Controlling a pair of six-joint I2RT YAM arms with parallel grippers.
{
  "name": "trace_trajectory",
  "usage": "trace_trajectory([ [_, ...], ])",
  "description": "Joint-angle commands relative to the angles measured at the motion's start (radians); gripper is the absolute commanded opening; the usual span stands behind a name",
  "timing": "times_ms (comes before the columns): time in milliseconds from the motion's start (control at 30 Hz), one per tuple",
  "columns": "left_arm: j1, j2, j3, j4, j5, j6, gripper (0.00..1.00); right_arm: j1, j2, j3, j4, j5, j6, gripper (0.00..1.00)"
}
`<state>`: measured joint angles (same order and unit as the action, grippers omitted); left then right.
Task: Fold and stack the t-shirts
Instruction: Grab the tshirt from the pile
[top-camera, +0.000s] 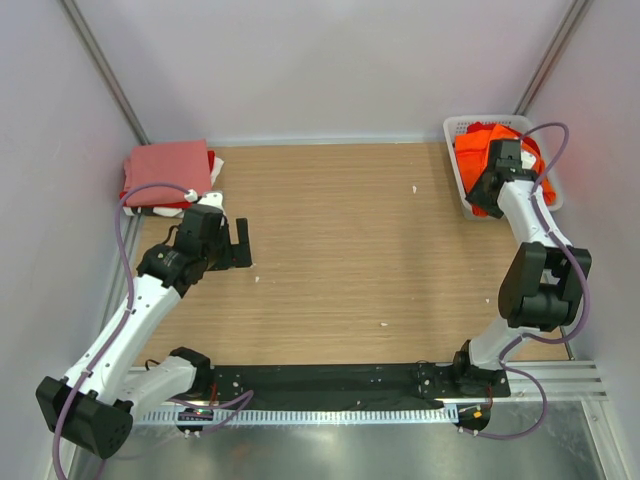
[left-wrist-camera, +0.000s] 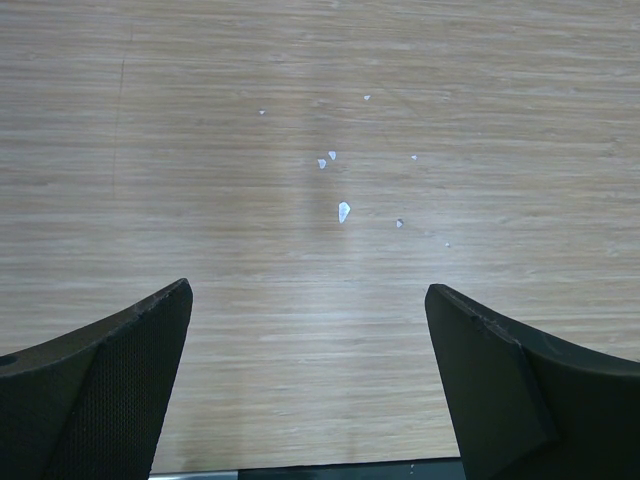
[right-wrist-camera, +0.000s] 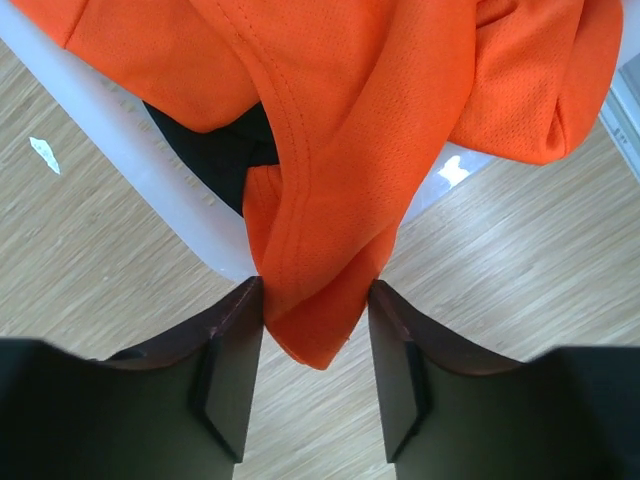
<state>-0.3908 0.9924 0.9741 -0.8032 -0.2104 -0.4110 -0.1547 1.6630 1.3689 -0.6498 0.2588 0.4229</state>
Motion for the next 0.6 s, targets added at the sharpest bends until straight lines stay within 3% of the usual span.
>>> trace_trajectory([
  [0, -0.003, -0.009, 0.014, 0.002, -0.015, 0.008, 1.0, -0.006, 0.01, -0.001, 0.033, -0.009, 0.002, 0.49],
  [67, -0.003, -0.009, 0.015, 0.002, -0.017, 0.009, 1.0, -0.008, 0.015, -0.007, 0.035, -0.018, 0.001, 0.42],
  [167, -0.005, -0.011, 0.015, 0.002, -0.017, 0.006, 1.0, -0.008, 0.014, -0.011, 0.038, -0.03, -0.003, 0.23],
  [200, -0.005, -0.012, 0.015, 0.002, -0.017, 0.008, 1.0, -0.006, 0.014, -0.011, 0.035, -0.036, -0.004, 0.12],
  [267, -0.005, -0.012, 0.014, 0.004, -0.017, 0.008, 1.0, -0.008, 0.004, -0.005, 0.029, -0.041, -0.003, 0.01],
  [433, -0.005, -0.012, 0.015, 0.001, -0.021, 0.009, 1.0, 0.036, -0.045, 0.053, -0.01, -0.072, 0.02, 0.01],
  [567, -0.005, -0.015, 0.015, 0.001, -0.034, 0.009, 1.0, 0.189, -0.039, 0.288, -0.103, -0.099, 0.039, 0.01],
])
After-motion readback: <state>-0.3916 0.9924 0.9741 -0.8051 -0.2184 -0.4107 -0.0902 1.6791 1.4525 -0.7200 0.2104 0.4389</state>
